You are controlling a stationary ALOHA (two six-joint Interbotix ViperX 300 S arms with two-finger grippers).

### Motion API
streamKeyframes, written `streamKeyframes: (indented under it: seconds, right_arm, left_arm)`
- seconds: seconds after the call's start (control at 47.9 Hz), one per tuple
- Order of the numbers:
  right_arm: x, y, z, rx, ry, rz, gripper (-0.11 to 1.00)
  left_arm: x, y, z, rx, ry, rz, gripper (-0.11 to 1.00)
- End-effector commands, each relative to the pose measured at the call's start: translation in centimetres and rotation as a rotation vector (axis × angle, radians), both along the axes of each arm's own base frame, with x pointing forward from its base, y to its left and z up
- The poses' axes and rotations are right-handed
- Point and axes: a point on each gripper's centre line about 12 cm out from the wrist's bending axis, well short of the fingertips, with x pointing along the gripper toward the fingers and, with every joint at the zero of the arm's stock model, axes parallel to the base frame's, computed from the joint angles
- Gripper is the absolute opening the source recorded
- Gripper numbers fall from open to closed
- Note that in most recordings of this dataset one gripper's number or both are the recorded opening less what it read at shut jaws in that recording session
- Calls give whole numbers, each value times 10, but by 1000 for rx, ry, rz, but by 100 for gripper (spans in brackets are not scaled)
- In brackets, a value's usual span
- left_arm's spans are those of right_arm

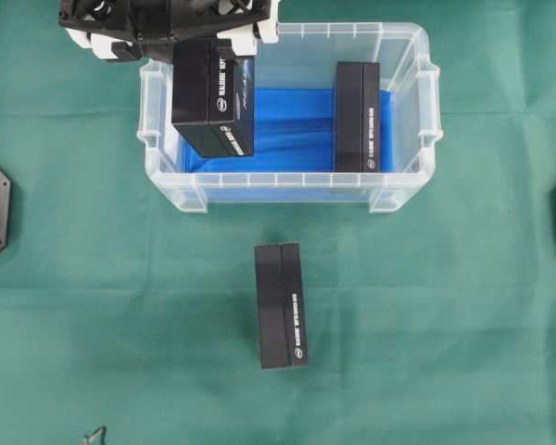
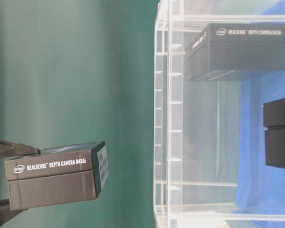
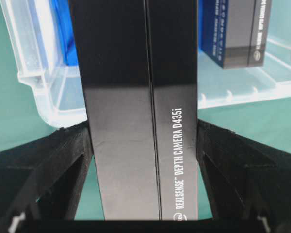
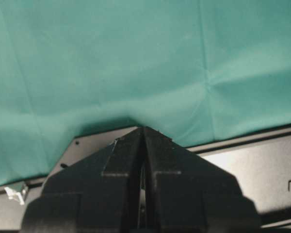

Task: Take the box out of the case with the left arm.
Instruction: 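Lift the held box straight up out of the case, then carry the box forward and left of the first box on the table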

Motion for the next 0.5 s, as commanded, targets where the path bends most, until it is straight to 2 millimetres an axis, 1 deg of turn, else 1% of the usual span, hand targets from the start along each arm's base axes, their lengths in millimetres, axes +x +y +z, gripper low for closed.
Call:
streamKeyframes:
  seconds: [0.0,0.313,0.481]
  right_arm:
    - [1,0,4,1,-14,-2,0]
    - [1,0,4,1,-14,-2,0]
    - [1,0,4,1,-14,-1,0]
  left_arm:
    - [-10,-2,18,12,-49,-1,63]
    - [-10,-2,17,12,-49,1,63]
    - [-11,-5,16,10,-47,-4,63]
